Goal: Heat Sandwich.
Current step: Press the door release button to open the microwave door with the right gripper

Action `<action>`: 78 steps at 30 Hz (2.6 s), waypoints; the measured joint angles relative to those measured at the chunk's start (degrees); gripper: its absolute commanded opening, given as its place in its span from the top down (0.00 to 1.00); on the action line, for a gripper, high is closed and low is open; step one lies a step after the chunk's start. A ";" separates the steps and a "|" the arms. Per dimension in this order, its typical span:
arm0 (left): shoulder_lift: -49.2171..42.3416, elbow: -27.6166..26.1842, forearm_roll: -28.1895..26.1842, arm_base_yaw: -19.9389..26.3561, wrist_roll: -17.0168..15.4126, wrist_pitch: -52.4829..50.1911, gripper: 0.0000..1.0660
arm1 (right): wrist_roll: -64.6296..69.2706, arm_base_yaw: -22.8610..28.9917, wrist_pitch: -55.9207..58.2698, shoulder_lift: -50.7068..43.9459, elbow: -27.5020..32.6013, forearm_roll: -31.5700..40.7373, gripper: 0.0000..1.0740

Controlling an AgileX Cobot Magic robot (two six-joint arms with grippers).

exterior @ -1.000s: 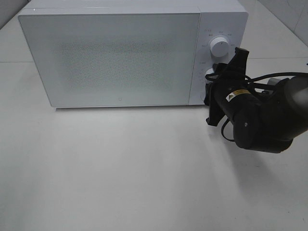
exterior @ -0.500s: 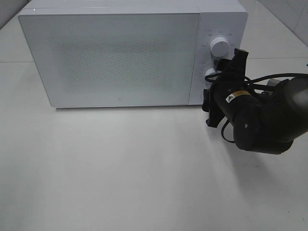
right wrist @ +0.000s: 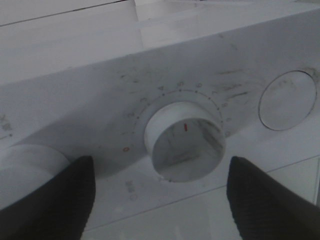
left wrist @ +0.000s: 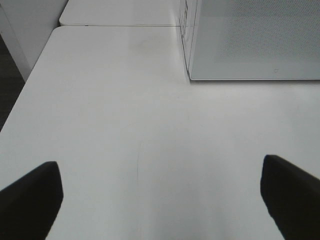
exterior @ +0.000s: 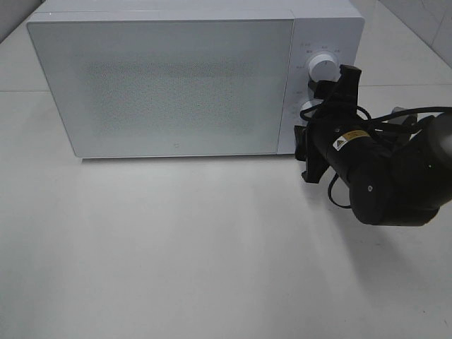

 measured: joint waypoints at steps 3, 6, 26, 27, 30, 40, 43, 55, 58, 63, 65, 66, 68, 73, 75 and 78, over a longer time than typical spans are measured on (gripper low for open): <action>0.00 0.00 0.00 0.00 0.00 0.00 0.03 | 0.00 0.00 -0.40 -1.03 1.43 -0.63 0.30; 0.00 0.00 0.00 0.00 0.00 0.00 0.03 | -0.52 0.00 -2.18 -4.01 5.10 -2.52 0.30; 0.00 0.00 0.00 0.00 0.00 0.00 0.03 | -25.27 -0.06 21.66 -20.28 11.63 -7.22 0.30; 0.00 0.00 0.00 0.00 0.00 0.00 0.03 | -27.16 -0.06 23.89 -21.37 11.63 -7.22 0.30; 0.00 0.00 0.00 0.00 0.00 0.00 0.03 | -37.41 -0.06 33.23 -25.21 11.23 -7.28 0.30; 0.00 0.00 0.00 0.00 0.00 0.00 0.03 | -69.79 -0.06 61.99 -30.71 2.06 -8.02 0.30; 0.00 0.00 0.00 0.00 0.00 0.00 0.03 | -75.11 -0.06 67.55 -30.77 -0.23 -9.22 0.30; 0.00 0.00 0.00 0.00 0.00 0.00 0.03 | -83.94 -0.06 101.41 -31.57 -9.11 -25.67 0.30; 0.00 0.00 0.00 0.00 0.00 0.00 0.03 | -84.00 -0.06 106.63 -33.40 -9.34 -28.07 0.30; 0.00 0.00 0.00 0.00 0.00 0.00 0.03 | -84.00 -0.06 112.47 -39.71 -9.34 -30.19 0.30; 0.00 0.00 0.00 0.00 0.00 0.00 0.03 | -84.00 -0.06 114.19 -43.03 -9.34 -30.37 0.30; 0.00 0.00 0.00 0.00 0.00 0.00 0.03 | -84.00 -0.06 114.19 -43.03 -9.34 -30.37 0.30; 0.00 0.00 0.00 0.00 0.00 0.00 0.03 | -84.00 -0.06 116.31 -48.59 -9.34 -30.42 0.30; 0.00 0.00 0.00 0.00 0.00 0.00 0.03 | -84.00 -0.06 119.75 -58.38 -9.34 -30.48 0.30; 0.00 0.00 0.00 0.00 0.00 0.00 0.03 | -84.00 -0.06 121.07 -61.76 -9.34 -30.48 0.30; 0.00 0.00 0.00 0.00 0.00 0.00 0.03 | -84.00 -0.06 123.47 -67.04 -9.34 -30.54 0.30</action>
